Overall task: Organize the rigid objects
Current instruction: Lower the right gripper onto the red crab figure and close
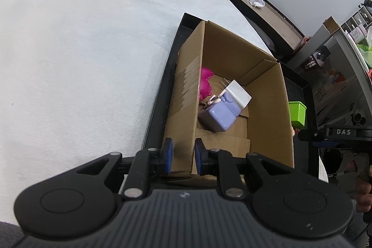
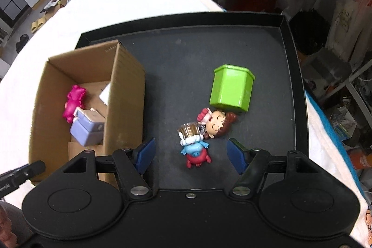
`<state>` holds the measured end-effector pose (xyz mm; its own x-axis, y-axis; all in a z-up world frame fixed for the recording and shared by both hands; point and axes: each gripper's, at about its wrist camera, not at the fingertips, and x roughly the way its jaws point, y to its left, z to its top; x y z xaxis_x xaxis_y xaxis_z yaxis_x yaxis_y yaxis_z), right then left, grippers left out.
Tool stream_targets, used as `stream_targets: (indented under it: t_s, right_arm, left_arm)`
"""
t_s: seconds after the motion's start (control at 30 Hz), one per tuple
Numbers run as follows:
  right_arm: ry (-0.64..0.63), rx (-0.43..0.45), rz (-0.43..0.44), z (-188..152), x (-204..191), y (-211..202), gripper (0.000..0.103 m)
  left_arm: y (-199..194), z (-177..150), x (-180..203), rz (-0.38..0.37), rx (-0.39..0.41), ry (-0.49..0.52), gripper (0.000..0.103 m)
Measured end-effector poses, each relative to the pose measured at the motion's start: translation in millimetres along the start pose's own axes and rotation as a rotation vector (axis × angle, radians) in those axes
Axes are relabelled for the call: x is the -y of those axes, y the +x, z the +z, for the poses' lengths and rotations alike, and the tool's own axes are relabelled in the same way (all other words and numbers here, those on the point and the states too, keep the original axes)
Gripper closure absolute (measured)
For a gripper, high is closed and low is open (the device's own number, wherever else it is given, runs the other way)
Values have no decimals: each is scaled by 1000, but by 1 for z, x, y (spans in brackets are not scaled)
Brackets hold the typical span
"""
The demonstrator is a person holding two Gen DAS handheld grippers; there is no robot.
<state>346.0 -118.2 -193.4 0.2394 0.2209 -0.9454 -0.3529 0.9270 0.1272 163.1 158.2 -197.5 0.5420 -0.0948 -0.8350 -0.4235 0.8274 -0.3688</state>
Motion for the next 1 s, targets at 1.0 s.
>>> stream_targets:
  t_s: [1.0]
  right_arm:
    - [-233,-91,-108,-11,-28,68,53]
  left_arm:
    - [4,-1,3,18,-7,9,84]
